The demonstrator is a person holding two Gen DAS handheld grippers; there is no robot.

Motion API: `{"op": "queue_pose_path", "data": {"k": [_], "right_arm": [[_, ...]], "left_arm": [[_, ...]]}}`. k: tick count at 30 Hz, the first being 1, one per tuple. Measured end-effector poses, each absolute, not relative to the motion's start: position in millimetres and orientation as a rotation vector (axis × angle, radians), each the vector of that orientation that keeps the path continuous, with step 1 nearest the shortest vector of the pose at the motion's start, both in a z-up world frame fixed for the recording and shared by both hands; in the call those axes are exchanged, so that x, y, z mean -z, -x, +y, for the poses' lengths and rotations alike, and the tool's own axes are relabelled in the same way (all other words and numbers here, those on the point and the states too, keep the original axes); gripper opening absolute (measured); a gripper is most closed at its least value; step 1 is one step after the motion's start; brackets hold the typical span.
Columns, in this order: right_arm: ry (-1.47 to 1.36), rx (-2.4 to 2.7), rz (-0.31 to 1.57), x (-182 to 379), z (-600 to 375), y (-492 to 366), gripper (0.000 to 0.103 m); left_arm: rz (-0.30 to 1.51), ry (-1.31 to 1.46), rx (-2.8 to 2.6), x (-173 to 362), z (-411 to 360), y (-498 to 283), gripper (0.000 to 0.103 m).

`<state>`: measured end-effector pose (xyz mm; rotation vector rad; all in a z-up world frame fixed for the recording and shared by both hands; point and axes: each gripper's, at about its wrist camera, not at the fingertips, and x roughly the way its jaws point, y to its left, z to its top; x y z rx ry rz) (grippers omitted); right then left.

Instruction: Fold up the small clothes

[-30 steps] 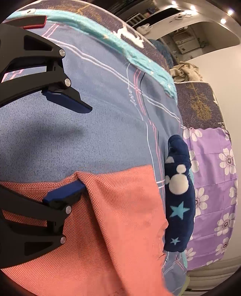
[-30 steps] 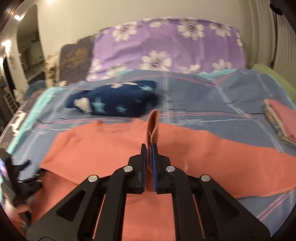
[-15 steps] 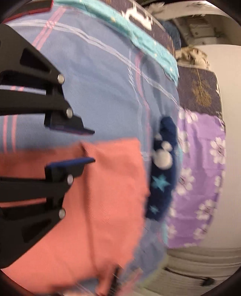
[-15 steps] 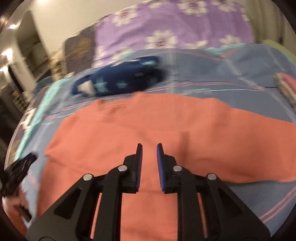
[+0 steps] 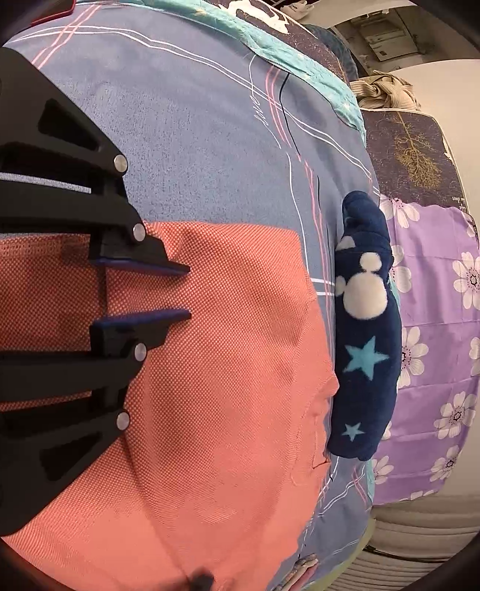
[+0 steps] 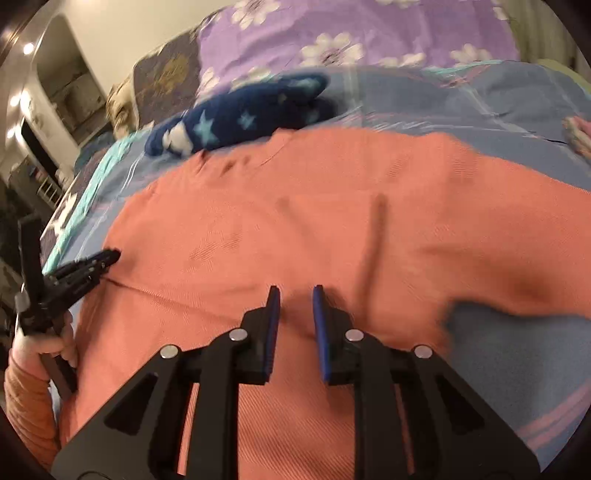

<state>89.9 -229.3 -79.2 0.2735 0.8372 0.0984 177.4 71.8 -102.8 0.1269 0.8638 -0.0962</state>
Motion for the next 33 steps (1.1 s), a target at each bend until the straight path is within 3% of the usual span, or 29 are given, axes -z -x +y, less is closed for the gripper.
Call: {"op": "queue_pose_path", "data": {"k": [2,9,12,14,15,18,19,21,22,27,33], "right_arm": [[-0.350,0.014,0.752,62.7,-276.7,-63.2,0.033],[-0.856,0.434,0.608,81.9,-463.9,49.8,0.041],[-1.013,0.434,0.522,100.3,-497.4,80.6,0.041],[-1.122,0.324,0.467,113.8,-512.4,81.6,0.057],[-1.141,0.296,0.447,117.4,-516.0,78.3,0.060],[-1.120,0.322,0.430,116.5,-517.8,63.6,0.060],[-1.112,0.344,0.432,113.9,-518.3,59.4,0.059],[-1.088,0.421,0.444,105.7,-516.4,49.2,0.035],[-1.083,0.436,0.450,102.3,-514.5,42.7,0.006],[-1.000,0.310,0.397,59.0,-468.9,3.6,0.006],[-0.716,-0.010,0.443,0.6,-332.6,-88.8,0.006]], "left_arm": [[0.866,-0.097,0.110,103.3,74.6,-177.6,0.021],[0.859,-0.045,0.136,93.1,84.1,-170.0,0.023],[0.861,-0.058,0.133,93.8,81.5,-171.3,0.024],[0.861,-0.071,0.128,93.9,79.8,-171.5,0.025],[0.860,-0.077,0.126,93.8,78.8,-171.0,0.025],[0.857,-0.075,0.126,93.4,79.4,-170.7,0.025],[0.857,-0.068,0.129,93.2,80.5,-170.5,0.025],[0.858,-0.058,0.135,93.4,82.2,-170.9,0.025],[0.858,-0.052,0.138,93.4,83.1,-170.9,0.025],[0.858,-0.049,0.140,93.5,82.9,-171.3,0.025],[0.858,-0.045,0.142,93.4,83.0,-171.3,0.026]]}}
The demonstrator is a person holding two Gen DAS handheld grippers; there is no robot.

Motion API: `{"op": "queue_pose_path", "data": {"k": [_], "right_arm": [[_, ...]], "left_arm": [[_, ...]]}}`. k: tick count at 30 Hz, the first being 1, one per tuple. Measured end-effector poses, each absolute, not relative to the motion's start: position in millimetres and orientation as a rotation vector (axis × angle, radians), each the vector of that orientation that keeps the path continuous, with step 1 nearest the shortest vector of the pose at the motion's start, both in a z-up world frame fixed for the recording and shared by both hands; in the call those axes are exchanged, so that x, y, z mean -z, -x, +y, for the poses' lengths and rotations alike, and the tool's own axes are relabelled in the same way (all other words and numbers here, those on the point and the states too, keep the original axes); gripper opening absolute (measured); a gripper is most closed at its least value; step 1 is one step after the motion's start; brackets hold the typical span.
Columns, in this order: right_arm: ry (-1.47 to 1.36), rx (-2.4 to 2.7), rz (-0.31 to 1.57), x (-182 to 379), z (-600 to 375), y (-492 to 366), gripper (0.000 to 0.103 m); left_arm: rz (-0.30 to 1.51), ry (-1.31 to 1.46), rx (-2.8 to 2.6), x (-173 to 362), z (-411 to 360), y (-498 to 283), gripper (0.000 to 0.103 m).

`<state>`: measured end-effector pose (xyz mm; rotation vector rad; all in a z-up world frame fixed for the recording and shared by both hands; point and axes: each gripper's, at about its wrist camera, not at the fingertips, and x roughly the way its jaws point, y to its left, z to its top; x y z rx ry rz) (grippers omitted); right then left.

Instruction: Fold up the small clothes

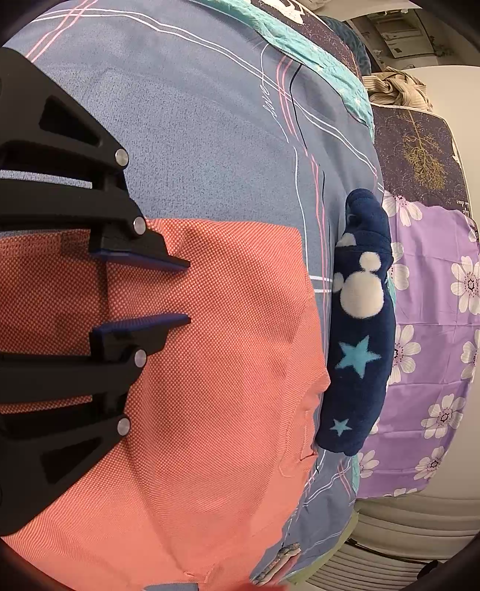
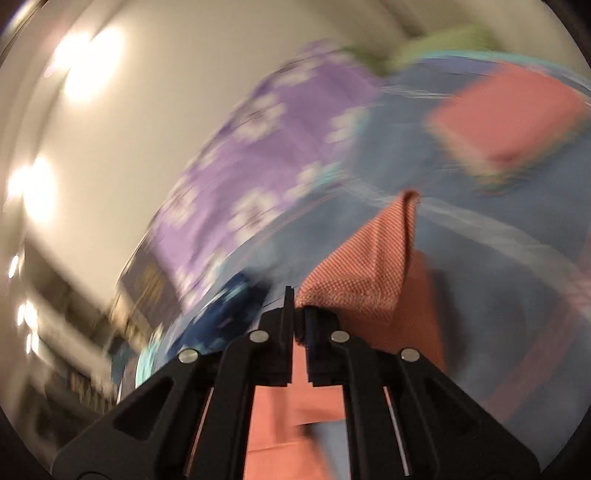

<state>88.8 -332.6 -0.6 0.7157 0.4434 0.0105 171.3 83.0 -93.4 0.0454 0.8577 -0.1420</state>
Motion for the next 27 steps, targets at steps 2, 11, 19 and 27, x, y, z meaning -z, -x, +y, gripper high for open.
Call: {"op": "queue_pose_path", "data": {"k": [2,11,19,27], "right_arm": [[-0.619,-0.130,0.491,-2.4,-272.6,-120.7,0.006],[-0.312,-0.372,0.834,95.1,-131.3,-163.4,0.012],[-0.369,-0.372,0.800,101.4,-141.4,-146.3,0.038],[-0.169,-0.530,0.825,102.8,-94.7,-137.2,0.047]], "left_arm": [[0.857,-0.042,0.144,93.2,83.2,-171.1,0.026],[0.860,-0.007,0.167,93.6,87.9,-172.0,0.028],[0.863,0.004,0.189,93.3,87.7,-172.5,0.033],[0.838,0.225,0.302,68.5,92.5,-166.1,0.050]]}}
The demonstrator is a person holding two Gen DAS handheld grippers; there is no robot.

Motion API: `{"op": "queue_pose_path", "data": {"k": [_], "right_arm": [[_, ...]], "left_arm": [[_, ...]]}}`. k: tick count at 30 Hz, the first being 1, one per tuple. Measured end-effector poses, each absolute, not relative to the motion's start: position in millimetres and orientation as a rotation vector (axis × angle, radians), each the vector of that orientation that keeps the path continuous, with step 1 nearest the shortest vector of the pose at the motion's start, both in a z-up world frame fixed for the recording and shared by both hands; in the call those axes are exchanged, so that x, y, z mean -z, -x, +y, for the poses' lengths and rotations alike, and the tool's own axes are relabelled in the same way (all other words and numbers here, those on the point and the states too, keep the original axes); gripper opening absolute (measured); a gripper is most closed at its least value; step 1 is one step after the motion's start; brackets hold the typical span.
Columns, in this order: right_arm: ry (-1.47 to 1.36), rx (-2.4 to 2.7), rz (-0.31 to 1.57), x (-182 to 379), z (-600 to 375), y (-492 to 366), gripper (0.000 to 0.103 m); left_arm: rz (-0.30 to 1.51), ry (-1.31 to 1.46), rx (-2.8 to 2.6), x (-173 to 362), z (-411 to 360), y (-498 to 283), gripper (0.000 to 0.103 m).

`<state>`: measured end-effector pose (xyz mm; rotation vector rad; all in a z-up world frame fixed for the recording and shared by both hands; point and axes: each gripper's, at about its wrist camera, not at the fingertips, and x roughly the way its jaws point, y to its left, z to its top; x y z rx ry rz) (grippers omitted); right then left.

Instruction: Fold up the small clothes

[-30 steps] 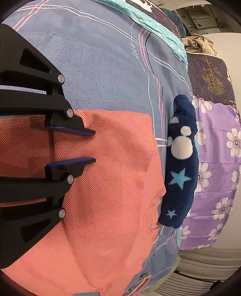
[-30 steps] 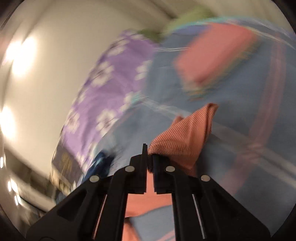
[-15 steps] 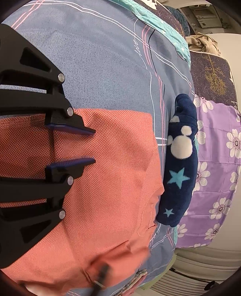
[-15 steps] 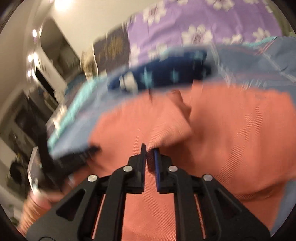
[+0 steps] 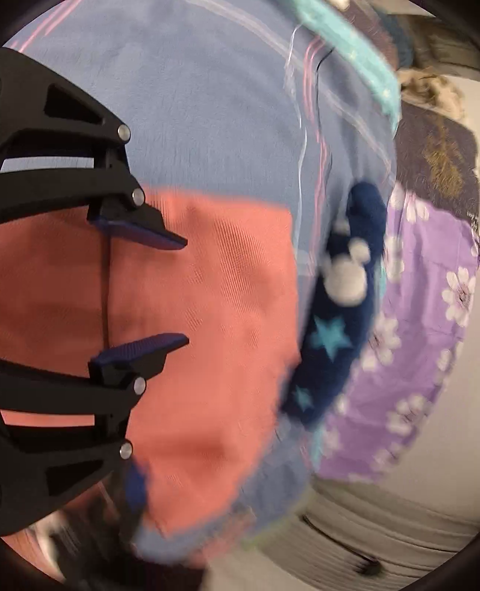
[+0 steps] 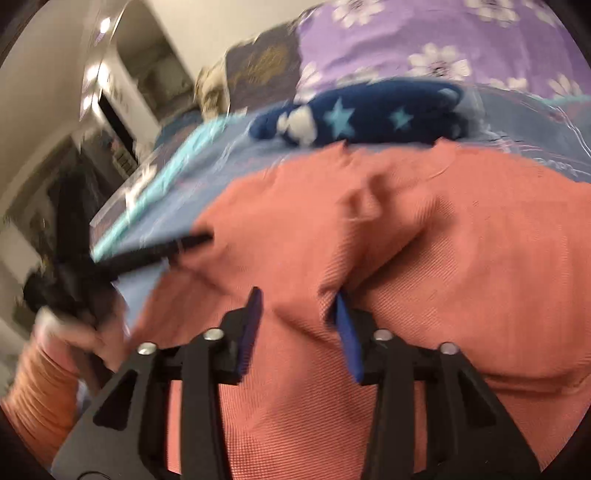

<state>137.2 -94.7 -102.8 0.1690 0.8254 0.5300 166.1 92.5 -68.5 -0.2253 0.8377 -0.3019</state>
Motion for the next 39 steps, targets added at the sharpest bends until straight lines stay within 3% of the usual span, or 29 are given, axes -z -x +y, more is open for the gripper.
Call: {"op": "queue_pose_path", "data": {"k": [2,4,12,13,14,17,20,31,36,39], "right_arm": [[-0.187,-0.549,0.820,102.1,-96.9,-135.0,0.047],[-0.195,-0.547,0.818,100.7,-99.5,-132.2,0.047],[-0.089,-0.461,0.836,93.3,-111.3,-99.2,0.047],[-0.098,-0.454,0.831,94.2,-117.9,-93.9,0.047],[-0.121,-0.444,0.828,96.3,-125.8,-90.7,0.050],[-0.294,-0.378,0.835,108.2,-160.1,-93.9,0.052],[-0.446,-0.341,0.819,114.9,-185.4,-94.5,0.039],[-0.463,-0.316,0.801,113.3,-186.3,-93.6,0.043],[-0.467,-0.323,0.803,113.9,-187.7,-93.0,0.046],[-0.465,-0.322,0.803,113.8,-187.2,-92.6,0.047]], "left_arm": [[0.814,0.258,0.415,55.5,78.0,-163.8,0.061],[0.820,0.239,0.490,51.2,58.1,-166.3,0.064],[0.966,0.229,0.485,87.0,24.6,-191.7,0.063],[0.958,0.227,0.492,86.8,23.9,-190.9,0.049],[0.955,0.229,0.507,86.9,21.7,-191.0,0.025],[0.945,0.224,0.512,86.3,14.0,-193.5,0.007],[0.883,0.188,0.528,69.9,4.3,-188.9,0.006],[0.578,0.030,0.473,-48.7,25.8,-162.7,0.006],[0.652,0.030,0.334,-19.3,73.5,-172.8,0.006],[0.725,0.036,0.251,15.8,93.3,-184.0,0.020]]}}
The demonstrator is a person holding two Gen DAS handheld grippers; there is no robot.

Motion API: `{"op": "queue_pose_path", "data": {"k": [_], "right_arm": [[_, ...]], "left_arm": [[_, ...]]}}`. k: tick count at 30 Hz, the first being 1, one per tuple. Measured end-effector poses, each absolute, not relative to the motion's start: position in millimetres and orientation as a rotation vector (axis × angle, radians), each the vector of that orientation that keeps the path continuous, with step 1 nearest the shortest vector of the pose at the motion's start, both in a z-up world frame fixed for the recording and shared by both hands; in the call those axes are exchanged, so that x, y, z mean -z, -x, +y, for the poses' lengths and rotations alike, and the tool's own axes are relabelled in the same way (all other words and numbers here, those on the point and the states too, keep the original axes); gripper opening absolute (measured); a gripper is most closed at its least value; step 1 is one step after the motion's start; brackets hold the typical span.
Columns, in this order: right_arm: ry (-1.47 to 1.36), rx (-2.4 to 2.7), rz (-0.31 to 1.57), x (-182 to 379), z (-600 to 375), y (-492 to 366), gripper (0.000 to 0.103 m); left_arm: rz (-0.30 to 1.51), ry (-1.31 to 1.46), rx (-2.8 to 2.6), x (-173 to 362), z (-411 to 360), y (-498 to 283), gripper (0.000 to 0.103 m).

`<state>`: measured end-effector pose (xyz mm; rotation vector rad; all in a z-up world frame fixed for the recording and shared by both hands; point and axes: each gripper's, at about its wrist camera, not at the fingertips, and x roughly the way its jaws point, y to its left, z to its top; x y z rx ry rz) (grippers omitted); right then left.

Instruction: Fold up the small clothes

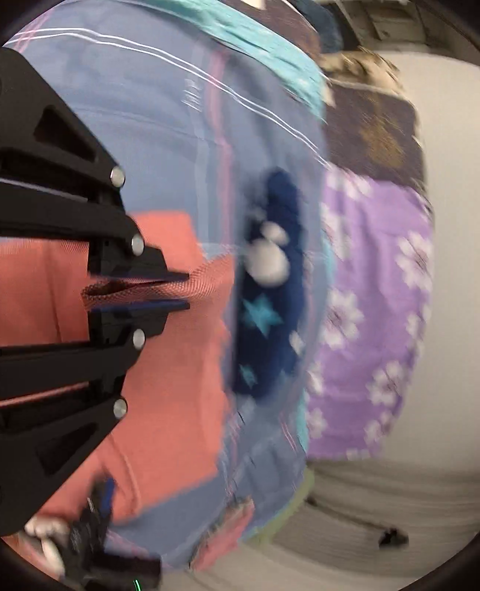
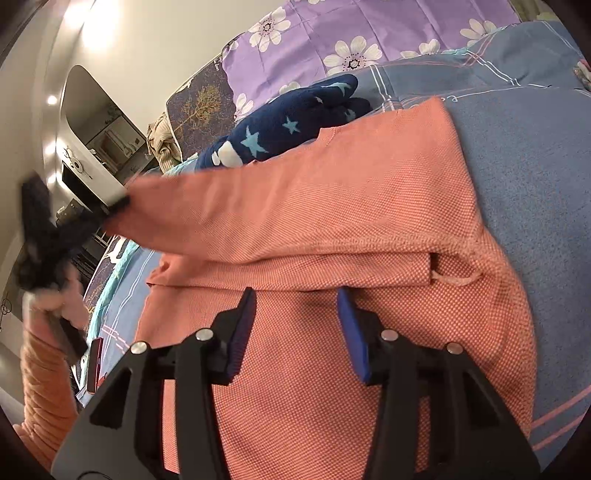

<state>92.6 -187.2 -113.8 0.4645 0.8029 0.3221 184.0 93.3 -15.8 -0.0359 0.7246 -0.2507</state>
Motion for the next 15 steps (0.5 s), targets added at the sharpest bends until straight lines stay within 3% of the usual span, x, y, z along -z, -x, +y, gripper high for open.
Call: {"op": "queue_pose_path", "data": {"k": [1,12,15], "right_arm": [[-0.464,-0.321,0.803,113.8,-187.2,-92.4,0.047],[-0.425,-0.267,0.761,100.4,-187.3,-83.9,0.047],[-0.383,-0.236,0.693,86.7,-195.2,-77.3,0.048]], "left_arm": [[0.746,0.034,0.201,27.3,101.1,-186.9,0.027],[0.807,0.082,0.246,65.8,102.9,-180.3,0.034],[0.858,0.009,0.244,92.4,90.4,-179.5,0.043]]}}
